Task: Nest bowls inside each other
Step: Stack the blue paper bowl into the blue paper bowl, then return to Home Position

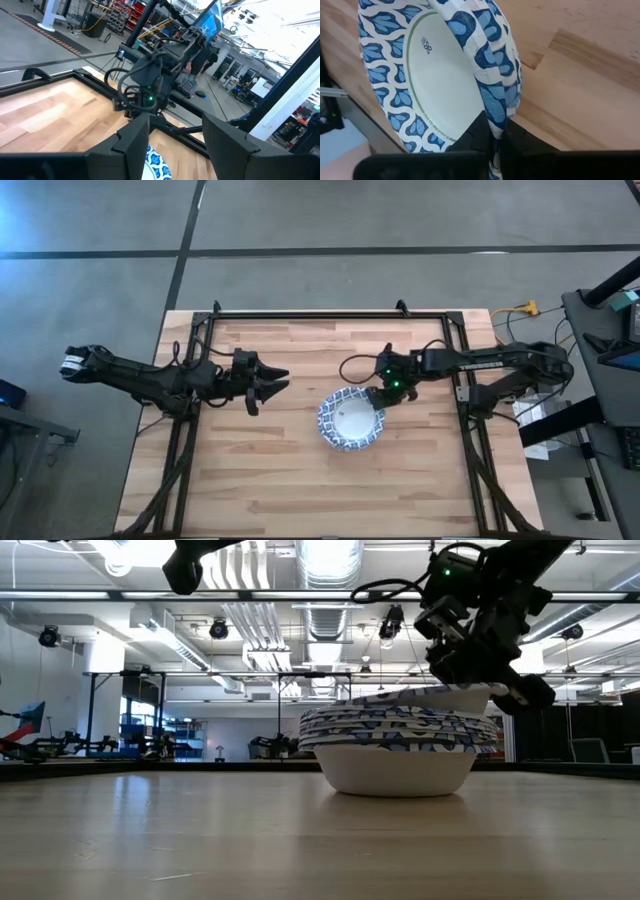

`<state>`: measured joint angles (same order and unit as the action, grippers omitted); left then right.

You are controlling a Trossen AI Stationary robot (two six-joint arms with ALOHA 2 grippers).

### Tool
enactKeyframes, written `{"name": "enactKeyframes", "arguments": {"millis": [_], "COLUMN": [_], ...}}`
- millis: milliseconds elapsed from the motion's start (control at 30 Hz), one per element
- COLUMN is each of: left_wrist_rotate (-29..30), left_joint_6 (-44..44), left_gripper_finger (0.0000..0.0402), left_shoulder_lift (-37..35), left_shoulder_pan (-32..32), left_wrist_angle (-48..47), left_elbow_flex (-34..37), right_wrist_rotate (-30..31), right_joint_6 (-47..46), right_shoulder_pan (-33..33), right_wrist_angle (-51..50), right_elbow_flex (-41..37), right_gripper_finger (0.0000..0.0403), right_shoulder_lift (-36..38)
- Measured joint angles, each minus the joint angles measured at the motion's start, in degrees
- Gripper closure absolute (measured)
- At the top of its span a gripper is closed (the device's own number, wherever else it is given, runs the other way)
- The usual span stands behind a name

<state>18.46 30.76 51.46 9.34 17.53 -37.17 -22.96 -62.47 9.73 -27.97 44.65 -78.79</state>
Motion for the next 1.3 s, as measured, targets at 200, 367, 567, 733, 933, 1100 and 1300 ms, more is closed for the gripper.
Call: {"name": "enactKeyframes", "arguments": {"millis": [200, 367, 567, 733, 933, 1100, 1300], "left_wrist_rotate": [-0.17, -0.2, -0.2, -0.22, -0.22, -0.95, -2.42], "left_joint_6": [0.04, 0.11, 0.11, 0.04, -0.13, -0.07, -3.57], "left_gripper_finger": [0.0233, 0.0233, 0.0233, 0.0233, 0.0233, 0.0233, 0.0233], "left_shoulder_lift": [0.0, 0.0, 0.0, 0.0, 0.0, 0.02, 0.02], "left_shoulder_pan": [0.0, 0.0, -0.01, 0.0, -0.02, -0.05, -0.65], "left_wrist_angle": [-0.01, -0.01, 0.0, -0.01, -0.01, 3.75, 21.16], "left_elbow_flex": [0.0, 0.0, 0.0, 0.02, 0.02, 0.07, 0.07], "right_wrist_rotate": [0.56, 1.85, 5.25, 6.66, 8.24, 11.28, 19.09], "right_joint_6": [2.29, 4.51, 6.87, 8.11, 9.49, 9.72, 14.89], "right_shoulder_pan": [-1.37, -1.62, -1.61, -1.61, -3.7, -9.49, -19.11], "right_wrist_angle": [-0.09, -0.1, -2.36, -6.75, -7.94, -2.86, 31.76], "right_elbow_flex": [1.52, 3.86, 7.66, 10.51, 11.53, 11.08, 11.08], "right_gripper_finger": [0.0347, 0.0275, 0.0206, 0.0186, 0.0184, 0.0184, 0.0197], "right_shoulder_lift": [-1.69, -0.72, 2.56, 4.52, 6.11, 7.0, 8.7]}}
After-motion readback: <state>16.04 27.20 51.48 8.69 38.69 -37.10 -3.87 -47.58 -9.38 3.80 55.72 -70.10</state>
